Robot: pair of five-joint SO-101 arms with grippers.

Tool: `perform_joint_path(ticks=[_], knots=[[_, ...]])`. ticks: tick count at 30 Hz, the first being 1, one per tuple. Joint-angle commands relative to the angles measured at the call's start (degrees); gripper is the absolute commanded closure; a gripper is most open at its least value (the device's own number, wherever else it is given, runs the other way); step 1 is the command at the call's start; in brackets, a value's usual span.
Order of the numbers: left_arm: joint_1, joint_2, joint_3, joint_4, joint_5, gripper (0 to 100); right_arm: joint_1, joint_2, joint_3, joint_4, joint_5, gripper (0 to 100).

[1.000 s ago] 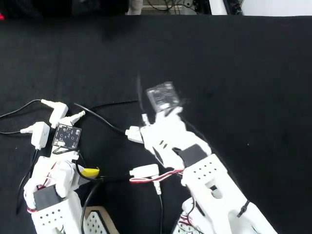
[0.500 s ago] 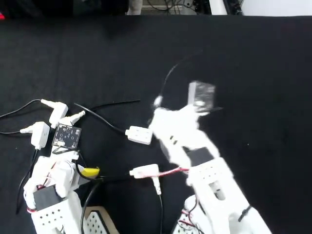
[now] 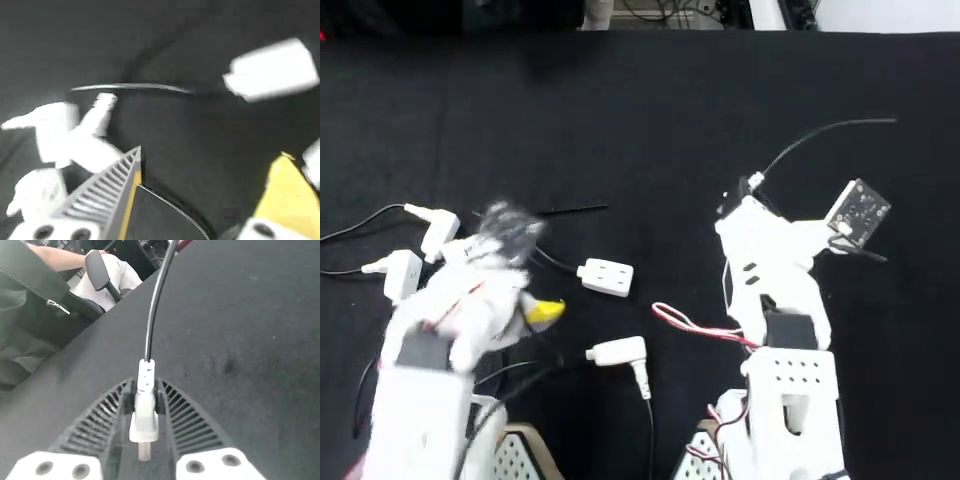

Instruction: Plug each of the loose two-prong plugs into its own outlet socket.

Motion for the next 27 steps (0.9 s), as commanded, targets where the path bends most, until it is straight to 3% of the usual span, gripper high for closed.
perform_joint_path(ticks=[1,6,8,16,20,27], knots=[[7.3,21.2,-10.8,-1.8,-15.5,65,1.1,-1.4,-2.5,0.2,-0.4,98.6],[8.2,29.6,-14.5,-6.2,-44.7,65,1.1,-1.6,-2.4,0.3,-0.2,98.6],[8.4,29.6,-14.7,-9.3,-50.6,65,1.1,-1.7,-2.4,0.3,1.0,98.6],[11.1,30.3,-13.7,-27.4,-50.5,65,6.4,-1.9,-3.4,0.3,3.3,98.6],[14.9,32.2,-13.5,-30.9,-45.7,65,8.0,-1.9,-3.8,0.3,3.3,98.6],[16.3,47.7,-16.3,-38.3,-45.6,65,7.8,-1.9,-3.8,0.3,3.3,98.6]])
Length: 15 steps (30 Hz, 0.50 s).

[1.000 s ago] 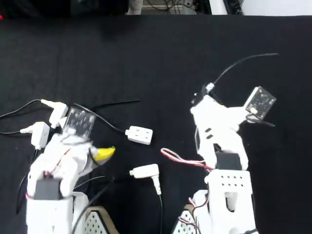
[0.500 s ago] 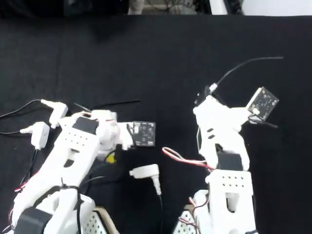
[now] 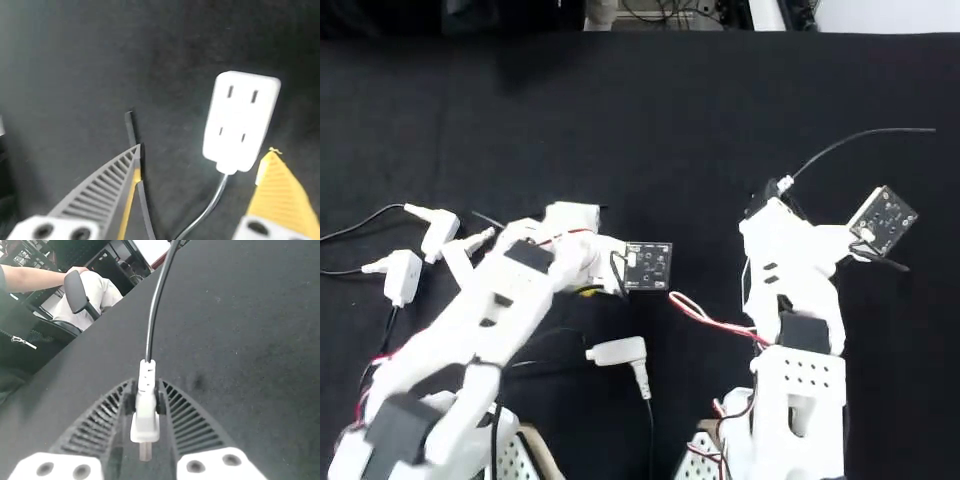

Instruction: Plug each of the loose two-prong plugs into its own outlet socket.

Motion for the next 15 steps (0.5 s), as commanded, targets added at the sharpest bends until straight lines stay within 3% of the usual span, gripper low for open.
perform_joint_path(ticks=[1,7,12,15], knots=[[0.9,7.2,-4.7,-2.3,0.7,65,1.0,-1.5,-3.8,0.1,0.7,98.6],[2.0,16.0,-9.1,-2.3,2.7,65,0.8,-1.5,-3.8,0.1,0.7,98.6],[2.7,15.5,-10.1,-2.3,14.1,66,0.8,-1.5,-3.8,0.1,0.7,98.6],[2.7,14.1,-9.7,0.0,19.9,76,0.7,-1.5,-3.7,0.1,0.7,98.6]])
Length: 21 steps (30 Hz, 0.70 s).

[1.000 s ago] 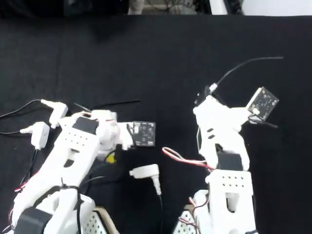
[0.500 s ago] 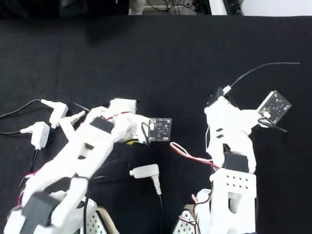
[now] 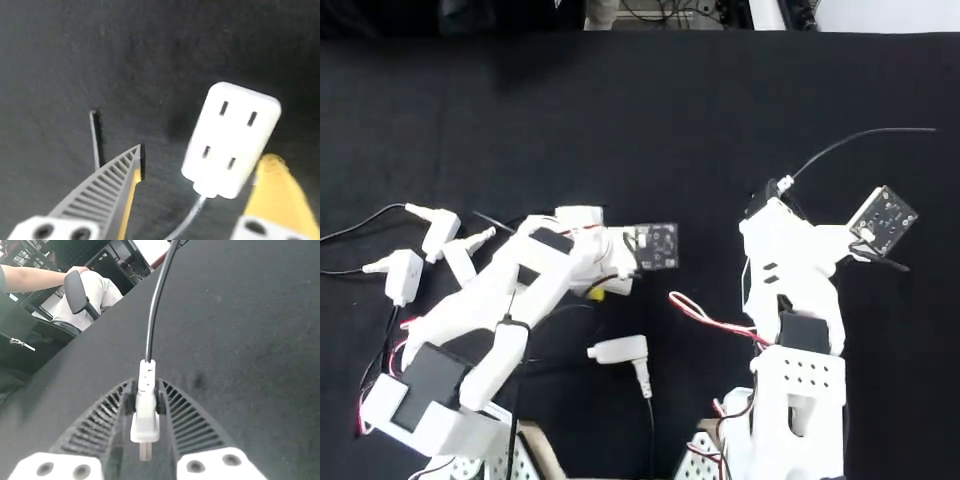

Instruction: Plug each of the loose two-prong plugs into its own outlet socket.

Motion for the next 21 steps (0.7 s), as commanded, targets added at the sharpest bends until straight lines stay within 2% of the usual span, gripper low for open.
perform_joint_path(ticks=[1,5,11,13,16,19,21], knots=[[1.7,-1.1,-3.0,3.3,6.9,80,0.7,-1.5,-3.7,0.1,0.7,98.6],[4.5,-1.2,-4.0,11.4,9.5,95,0.7,-1.5,-3.7,0.1,0.7,98.6],[6.2,-1.8,-9.0,22.5,15.0,96,0.7,-1.5,-3.6,0.1,0.7,98.6],[5.4,-1.8,-13.9,28.5,19.9,96,0.7,-1.5,-3.5,0.1,0.7,98.6],[3.4,-1.4,-21.0,34.7,30.8,96,-0.3,-1.5,-3.4,0.1,0.7,98.6],[2.4,-1.1,-22.9,36.1,41.3,96,-3.3,-1.4,-2.5,0.4,0.7,98.6],[3.0,-1.1,-21.7,36.2,43.5,96,-6.2,-1.5,-2.0,0.4,0.8,98.6]])
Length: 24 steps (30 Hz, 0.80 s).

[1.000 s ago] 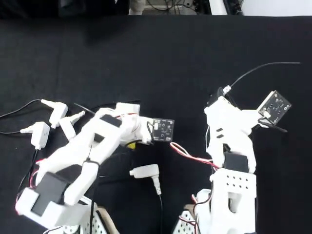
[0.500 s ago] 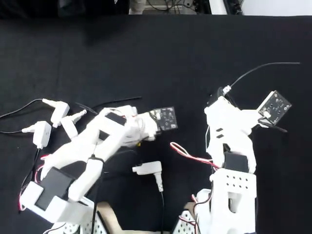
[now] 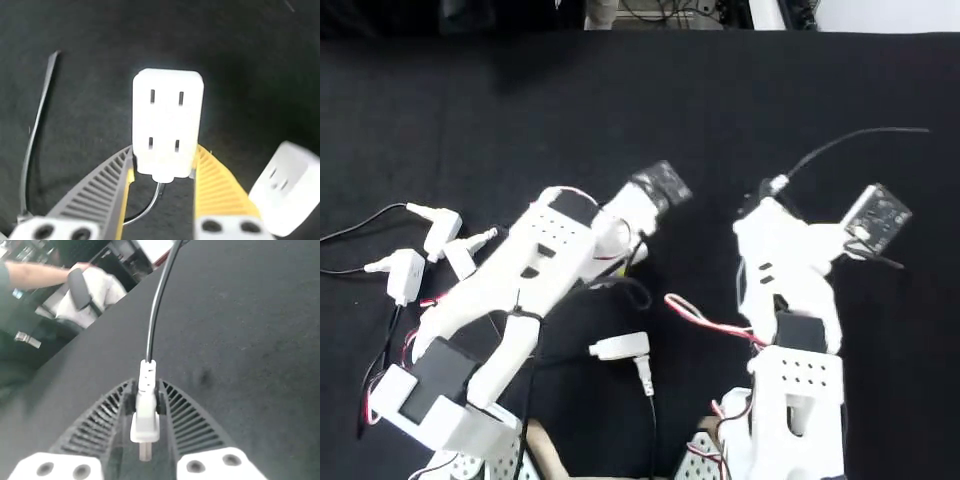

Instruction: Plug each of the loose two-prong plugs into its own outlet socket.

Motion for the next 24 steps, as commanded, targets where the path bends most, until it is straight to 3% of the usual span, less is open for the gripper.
perform_joint_path(ticks=[1,8,12,16,24], knots=[[0.4,-0.4,-2.1,1.1,6.0,95,-4.5,-1.5,-1.8,0.3,0.8,98.6],[-1.3,-0.4,3.1,-0.3,12.3,69,-5.7,-1.5,-1.5,0.7,11.9,98.6],[-5.8,-1.1,2.9,-1.2,12.4,69,-8.8,-1.5,-0.1,0.7,15.6,98.6],[-8.3,-4.0,1.9,3.4,12.1,69,-18.2,-1.5,2.9,0.7,21.5,98.6],[-19.6,-28.7,16.3,6.9,12.0,69,-28.5,-1.5,8.4,-3.4,22.7,98.6]])
